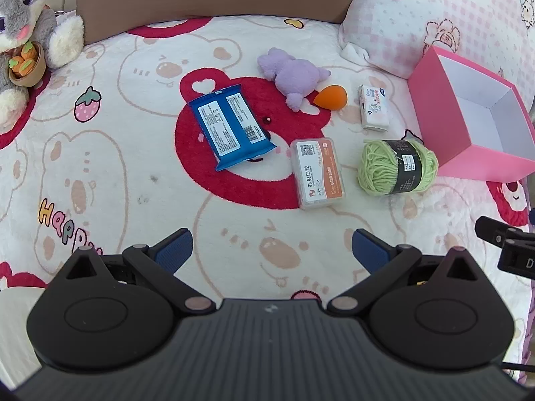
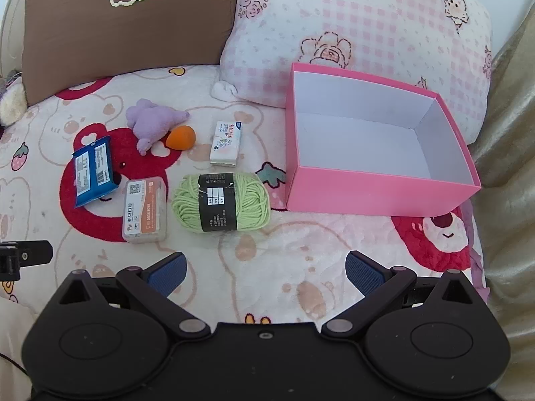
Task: Organize objects
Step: 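Move the left tool toward the green yarn skein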
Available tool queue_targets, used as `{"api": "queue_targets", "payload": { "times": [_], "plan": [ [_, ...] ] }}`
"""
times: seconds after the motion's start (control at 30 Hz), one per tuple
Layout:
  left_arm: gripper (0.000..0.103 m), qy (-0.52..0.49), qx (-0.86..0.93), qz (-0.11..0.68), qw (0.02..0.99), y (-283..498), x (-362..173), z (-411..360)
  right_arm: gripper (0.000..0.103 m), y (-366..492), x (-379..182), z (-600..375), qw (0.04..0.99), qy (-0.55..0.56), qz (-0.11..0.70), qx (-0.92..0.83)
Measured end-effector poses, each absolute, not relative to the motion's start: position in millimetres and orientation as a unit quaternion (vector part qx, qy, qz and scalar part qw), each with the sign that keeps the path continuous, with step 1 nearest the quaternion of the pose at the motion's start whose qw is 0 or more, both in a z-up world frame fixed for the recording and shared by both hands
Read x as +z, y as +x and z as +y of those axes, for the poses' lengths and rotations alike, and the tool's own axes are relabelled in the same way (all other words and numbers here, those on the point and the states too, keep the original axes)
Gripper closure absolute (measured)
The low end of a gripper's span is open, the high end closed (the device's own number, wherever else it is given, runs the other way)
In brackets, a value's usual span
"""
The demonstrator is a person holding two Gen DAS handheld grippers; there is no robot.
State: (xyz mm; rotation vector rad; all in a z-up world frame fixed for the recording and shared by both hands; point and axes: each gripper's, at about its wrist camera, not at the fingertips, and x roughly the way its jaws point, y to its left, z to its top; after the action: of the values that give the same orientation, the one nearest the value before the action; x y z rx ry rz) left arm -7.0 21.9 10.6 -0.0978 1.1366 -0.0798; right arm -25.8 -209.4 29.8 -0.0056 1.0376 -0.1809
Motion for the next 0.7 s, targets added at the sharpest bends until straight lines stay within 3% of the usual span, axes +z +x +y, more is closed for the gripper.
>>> {"api": "queue_targets", "payload": {
  "times": [0.7],
  "plan": [
    [0.0,-0.049,-0.045,0.537,0.841,-9.7,12.3,22.2,0.001,-25.8,25.8,-218.2,0.858,0.007,0.504,-0.095]
  ]
}}
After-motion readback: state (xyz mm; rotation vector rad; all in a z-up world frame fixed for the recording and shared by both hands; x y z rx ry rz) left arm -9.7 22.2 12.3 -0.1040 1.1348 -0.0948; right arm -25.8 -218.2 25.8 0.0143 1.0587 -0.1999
